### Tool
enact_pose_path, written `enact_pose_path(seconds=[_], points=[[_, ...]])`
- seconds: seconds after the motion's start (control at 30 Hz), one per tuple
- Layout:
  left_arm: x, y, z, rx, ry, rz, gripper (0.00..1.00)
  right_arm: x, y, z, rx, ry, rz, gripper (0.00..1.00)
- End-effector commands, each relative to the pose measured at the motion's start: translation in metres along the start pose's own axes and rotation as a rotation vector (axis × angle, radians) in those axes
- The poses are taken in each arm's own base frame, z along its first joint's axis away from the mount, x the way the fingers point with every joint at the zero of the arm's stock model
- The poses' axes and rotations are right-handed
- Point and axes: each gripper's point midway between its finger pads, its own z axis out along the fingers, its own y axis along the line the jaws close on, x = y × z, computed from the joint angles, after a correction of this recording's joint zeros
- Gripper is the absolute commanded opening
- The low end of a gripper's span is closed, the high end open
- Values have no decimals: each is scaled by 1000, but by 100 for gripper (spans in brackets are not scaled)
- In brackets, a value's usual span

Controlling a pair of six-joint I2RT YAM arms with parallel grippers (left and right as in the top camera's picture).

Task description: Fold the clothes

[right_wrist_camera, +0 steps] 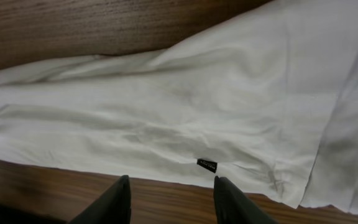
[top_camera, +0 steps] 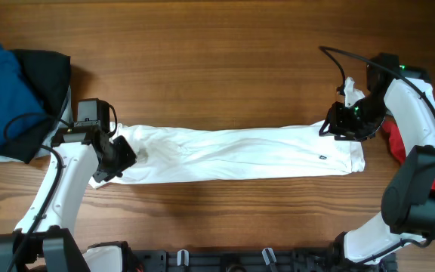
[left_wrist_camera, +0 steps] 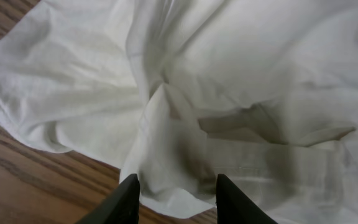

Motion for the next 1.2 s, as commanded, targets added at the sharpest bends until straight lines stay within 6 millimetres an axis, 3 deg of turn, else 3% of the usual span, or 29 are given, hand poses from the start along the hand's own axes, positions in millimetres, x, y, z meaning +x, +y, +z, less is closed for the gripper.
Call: enact_pose_path(seconds=[0.0, 0.1, 0.2, 0.3, 0.4, 0.47, 0.53, 0.57, 0.6, 0.77, 1.0, 1.17], points=[[-6, -2, 12, 1, -2, -11, 29, -4, -6, -25, 64, -102, 93, 43], [-19, -8, 27, 11, -20, -5, 20, -7, -10, -51, 58, -209, 126, 50], [-32, -14, 35, 24, -58, -4, 18, -1, -26, -60, 64, -217, 151, 61], [-34, -15, 31, 27, -61, -6, 26, 5, -38, -56, 70, -199, 134, 68], [-33, -16, 13, 22, -46, -6, 36, 12, -51, -45, 75, -180, 73, 73], [-33, -16, -6, 21, -44, -6, 48, 14, -61, -36, 80, -181, 72, 75], [-32, -18, -22, 30, -45, -5, 80, 17, -67, -26, 82, -177, 48, 76], [-31, -19, -28, 38, -49, -5, 93, 18, -70, -22, 82, -178, 42, 76], [-30, -19, -33, 45, -54, -4, 100, 18, -72, -16, 84, -181, 28, 77], [-18, -13, -39, 32, -25, -2, 100, 13, -80, 8, 99, -192, -74, 77], [-16, -11, -39, 27, -16, -3, 100, 10, -92, 42, 90, -127, -77, 76], [-15, -11, -39, 25, -13, -3, 100, 5, -79, 61, -1, -111, -89, 77]])
